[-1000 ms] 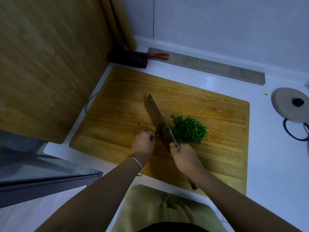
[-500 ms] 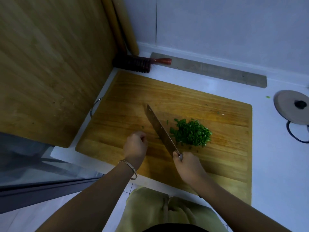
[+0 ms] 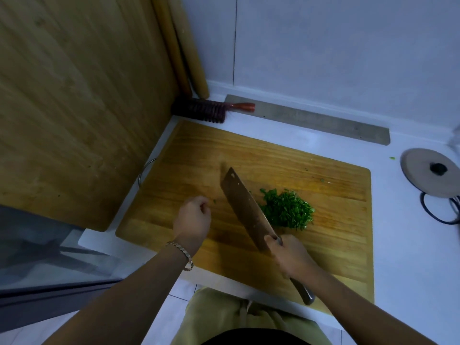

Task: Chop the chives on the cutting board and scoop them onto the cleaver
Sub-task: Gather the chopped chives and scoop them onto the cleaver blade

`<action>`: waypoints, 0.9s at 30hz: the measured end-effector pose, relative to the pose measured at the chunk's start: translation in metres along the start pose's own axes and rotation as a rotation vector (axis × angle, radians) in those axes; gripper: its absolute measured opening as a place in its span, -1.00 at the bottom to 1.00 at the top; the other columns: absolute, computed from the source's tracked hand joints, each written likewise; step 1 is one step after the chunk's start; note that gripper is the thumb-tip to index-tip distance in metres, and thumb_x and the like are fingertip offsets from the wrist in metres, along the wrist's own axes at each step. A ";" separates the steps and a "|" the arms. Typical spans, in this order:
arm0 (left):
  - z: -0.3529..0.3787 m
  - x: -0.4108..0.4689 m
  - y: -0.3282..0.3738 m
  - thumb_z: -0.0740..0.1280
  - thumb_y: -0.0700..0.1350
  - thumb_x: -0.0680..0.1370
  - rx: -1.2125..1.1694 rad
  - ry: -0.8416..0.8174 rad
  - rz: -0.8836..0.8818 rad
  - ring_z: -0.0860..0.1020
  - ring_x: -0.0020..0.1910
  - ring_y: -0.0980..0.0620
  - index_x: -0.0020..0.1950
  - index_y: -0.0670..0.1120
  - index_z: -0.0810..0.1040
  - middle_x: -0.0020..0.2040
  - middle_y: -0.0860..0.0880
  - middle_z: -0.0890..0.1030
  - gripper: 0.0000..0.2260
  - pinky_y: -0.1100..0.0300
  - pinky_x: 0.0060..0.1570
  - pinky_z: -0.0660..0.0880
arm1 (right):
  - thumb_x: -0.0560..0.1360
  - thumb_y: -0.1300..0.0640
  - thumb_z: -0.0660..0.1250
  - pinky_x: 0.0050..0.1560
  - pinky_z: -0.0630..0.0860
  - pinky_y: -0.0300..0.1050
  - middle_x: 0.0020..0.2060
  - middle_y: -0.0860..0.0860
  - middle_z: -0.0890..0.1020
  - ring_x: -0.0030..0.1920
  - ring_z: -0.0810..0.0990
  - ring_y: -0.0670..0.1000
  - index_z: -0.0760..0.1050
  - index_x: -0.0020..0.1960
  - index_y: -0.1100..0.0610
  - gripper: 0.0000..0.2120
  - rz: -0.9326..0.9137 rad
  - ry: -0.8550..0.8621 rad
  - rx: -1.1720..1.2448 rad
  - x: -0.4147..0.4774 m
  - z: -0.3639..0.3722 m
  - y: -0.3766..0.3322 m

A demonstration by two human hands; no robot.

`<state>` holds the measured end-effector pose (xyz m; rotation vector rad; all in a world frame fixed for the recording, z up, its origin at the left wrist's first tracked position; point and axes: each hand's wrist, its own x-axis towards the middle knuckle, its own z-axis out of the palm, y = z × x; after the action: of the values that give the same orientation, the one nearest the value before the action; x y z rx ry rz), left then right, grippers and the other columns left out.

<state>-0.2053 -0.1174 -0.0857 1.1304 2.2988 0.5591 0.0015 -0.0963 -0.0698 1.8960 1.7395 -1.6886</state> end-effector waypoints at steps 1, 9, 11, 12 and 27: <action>0.000 0.000 0.002 0.23 -0.20 0.58 0.004 0.004 0.014 0.56 0.02 -0.12 0.16 -0.12 0.54 0.12 -0.14 0.57 -0.81 0.03 -0.03 0.57 | 0.59 0.04 0.13 -0.52 0.33 -0.25 -0.51 -0.02 0.40 -0.59 0.36 -0.11 0.38 -0.34 0.07 -0.66 0.010 0.029 0.034 -0.001 -0.005 0.004; -0.001 0.003 0.014 0.22 -0.22 0.58 0.008 0.044 0.041 0.55 0.05 -0.11 0.16 -0.14 0.55 0.17 -0.13 0.55 -0.81 0.06 -0.04 0.56 | 0.58 0.04 0.17 -0.55 0.28 -0.18 -0.67 -0.07 0.36 -0.67 0.32 -0.09 0.40 -0.35 0.11 -0.66 0.102 0.124 0.347 -0.002 -0.014 0.011; -0.003 0.002 0.013 0.24 -0.23 0.57 0.016 0.089 0.027 0.54 0.07 -0.12 0.15 -0.15 0.55 0.15 -0.14 0.55 -0.81 0.01 0.00 0.56 | 0.58 0.03 0.15 -0.57 0.30 -0.20 -0.59 -0.06 0.37 -0.65 0.32 -0.10 0.40 -0.33 0.09 -0.67 0.074 0.058 0.277 -0.001 0.001 0.000; -0.005 0.003 0.011 0.25 -0.24 0.56 0.023 0.115 0.022 0.53 0.07 -0.12 0.13 -0.15 0.55 0.13 -0.15 0.55 -0.82 -0.01 0.01 0.55 | 0.58 0.02 0.14 -0.58 0.30 -0.22 -0.56 -0.06 0.38 -0.64 0.32 -0.11 0.41 -0.30 0.08 -0.69 0.064 0.014 0.248 0.002 0.010 -0.007; 0.001 -0.001 0.010 0.26 -0.28 0.53 0.032 0.106 0.091 0.50 0.08 -0.11 0.08 -0.15 0.55 0.13 -0.12 0.52 -0.84 0.02 -0.03 0.54 | 0.58 0.06 0.16 -0.67 0.26 -0.25 -0.63 -0.06 0.35 -0.70 0.29 -0.10 0.40 -0.34 0.13 -0.67 0.103 0.089 0.372 0.009 -0.019 0.013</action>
<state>-0.1982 -0.1130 -0.0809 1.2536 2.3625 0.6332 0.0209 -0.0819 -0.0762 2.1942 1.3985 -2.0297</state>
